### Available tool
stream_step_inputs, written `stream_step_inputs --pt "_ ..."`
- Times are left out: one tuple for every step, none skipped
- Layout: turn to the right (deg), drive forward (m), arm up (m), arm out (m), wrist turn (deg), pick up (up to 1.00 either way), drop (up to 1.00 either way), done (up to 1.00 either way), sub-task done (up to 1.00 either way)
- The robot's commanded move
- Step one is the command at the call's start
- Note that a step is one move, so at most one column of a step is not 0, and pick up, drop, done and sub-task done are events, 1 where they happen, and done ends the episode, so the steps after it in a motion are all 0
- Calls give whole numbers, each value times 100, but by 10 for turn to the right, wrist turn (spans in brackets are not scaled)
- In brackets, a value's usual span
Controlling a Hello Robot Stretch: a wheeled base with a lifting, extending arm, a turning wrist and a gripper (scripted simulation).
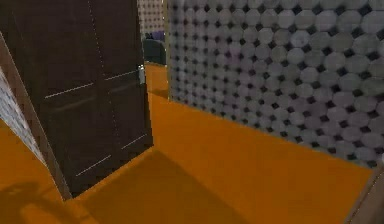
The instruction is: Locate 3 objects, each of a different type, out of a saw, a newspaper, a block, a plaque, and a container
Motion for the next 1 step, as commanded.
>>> stream_step_inputs --pt "0 100 0 0 0 0 0 0 0"
